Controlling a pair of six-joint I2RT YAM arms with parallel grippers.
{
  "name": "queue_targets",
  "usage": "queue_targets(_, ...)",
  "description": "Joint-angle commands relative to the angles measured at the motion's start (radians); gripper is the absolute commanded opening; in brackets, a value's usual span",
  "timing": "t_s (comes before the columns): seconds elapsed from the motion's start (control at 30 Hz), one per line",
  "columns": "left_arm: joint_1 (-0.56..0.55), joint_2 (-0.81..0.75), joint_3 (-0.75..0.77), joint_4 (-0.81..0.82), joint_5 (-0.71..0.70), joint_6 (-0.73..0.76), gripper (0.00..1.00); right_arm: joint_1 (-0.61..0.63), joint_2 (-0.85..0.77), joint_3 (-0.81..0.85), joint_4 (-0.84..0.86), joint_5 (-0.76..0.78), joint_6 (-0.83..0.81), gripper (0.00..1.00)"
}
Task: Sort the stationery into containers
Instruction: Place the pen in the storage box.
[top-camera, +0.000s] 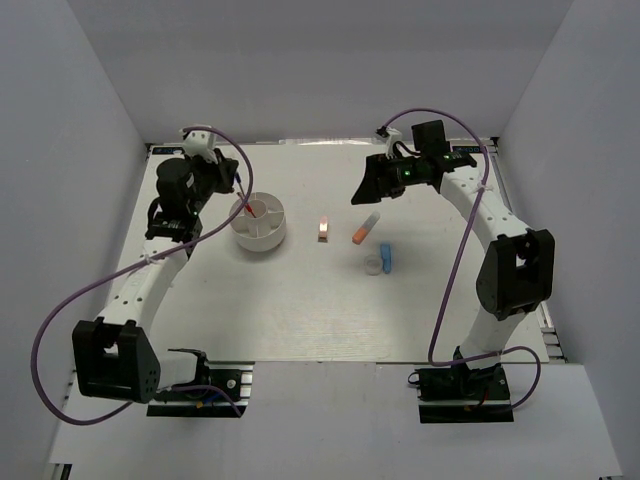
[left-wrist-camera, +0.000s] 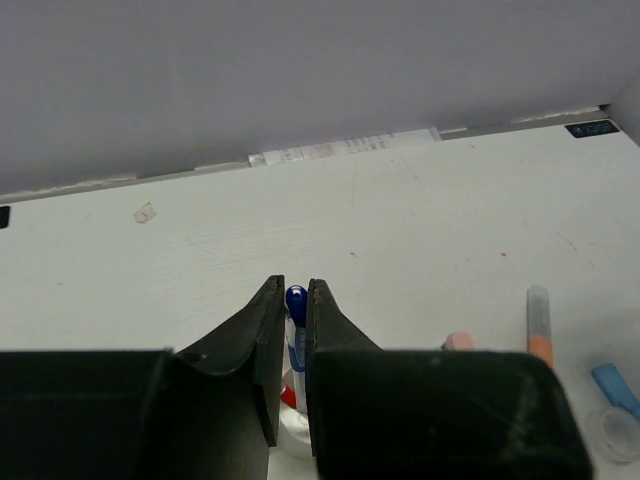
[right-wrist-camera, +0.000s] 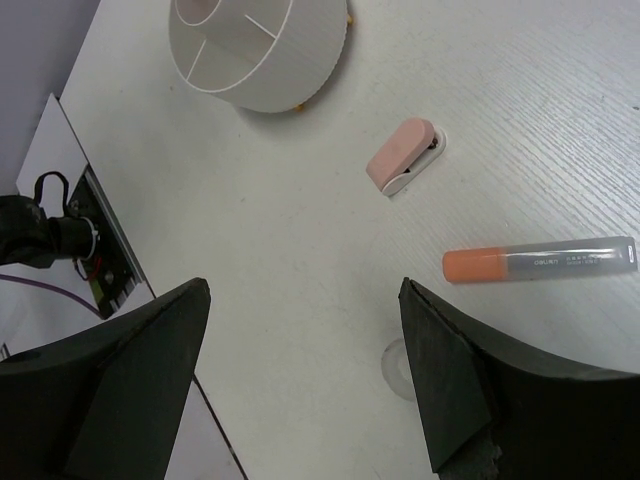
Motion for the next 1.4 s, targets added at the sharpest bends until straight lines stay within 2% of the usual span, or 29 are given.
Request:
queue_targets(0.0, -0.001, -0.002, -0.036, 0.046, 0.069, -0.059, 0.00, -0.008, -0.046, -0.017, 0.006, 0.009, -0.040, 0.82)
queue_targets(0.33, -0.014, 0.027, -0.137, 0.111, 0.122, -0.054, 0.00, -0.017, -0.043, -0.025, 0.002, 0.033, -0.060, 0.80)
queue_targets(0.53, -0.014, 0.006, -0.195, 0.097, 0.189, -0.056, 0.14, -0.024, -0.027, -0.025, -0.015, 0.084, -0.137, 0.75)
queue_targets(0.67, -0.014, -0.025, -0.225, 0.077, 0.250, -0.076, 0.42, -0.024, -0.026, -0.028, -0.015, 0.124, -0.166, 0.68)
queue_targets(0.77, -0.014, -0.066, -0.223, 0.057, 0.284, -0.083, 0.56, -0.022, -0.017, -0.023, -0.011, 0.185, -0.168, 0.63)
queue_targets(0.8, -0.014, -0.080, -0.220, 0.052, 0.295, -0.082, 0.58, -0.022, -0.013, -0.023, -0.011, 0.216, -0.166, 0.59)
queue_targets(0.93, -0.014, -0.143, -0.189, 0.034, 0.315, -0.079, 0.60, -0.013, 0.003, -0.029, -0.011, 0.297, -0.206, 0.54)
queue_targets(1.0, -0.014, -0.175, -0.168, 0.003, 0.318, -0.068, 0.60, -0.007, 0.032, -0.025, -0.007, 0.390, -0.228, 0.49)
queue_targets(1.03, -0.014, -0.186, -0.153, -0.003, 0.318, -0.054, 0.60, -0.005, 0.046, -0.020, -0.006, 0.417, -0.217, 0.49)
queue_targets(1.07, -0.014, -0.206, -0.145, -0.014, 0.317, -0.045, 0.60, -0.007, 0.069, -0.014, 0.006, 0.450, -0.192, 0.54)
queue_targets(1.1, -0.014, -0.212, -0.133, -0.032, 0.313, -0.034, 0.61, -0.007, 0.079, -0.011, 0.014, 0.513, -0.185, 0.69)
queue_targets(1.27, -0.014, -0.240, -0.116, -0.092, 0.278, -0.030, 0.61, 0.016, 0.141, -0.019, 0.043, 0.586, -0.114, 0.68)
queue_targets(1.37, -0.014, -0.264, -0.137, -0.098, 0.280, -0.045, 0.61, 0.044, 0.175, 0.006, 0.059, 0.486, -0.206, 0.70)
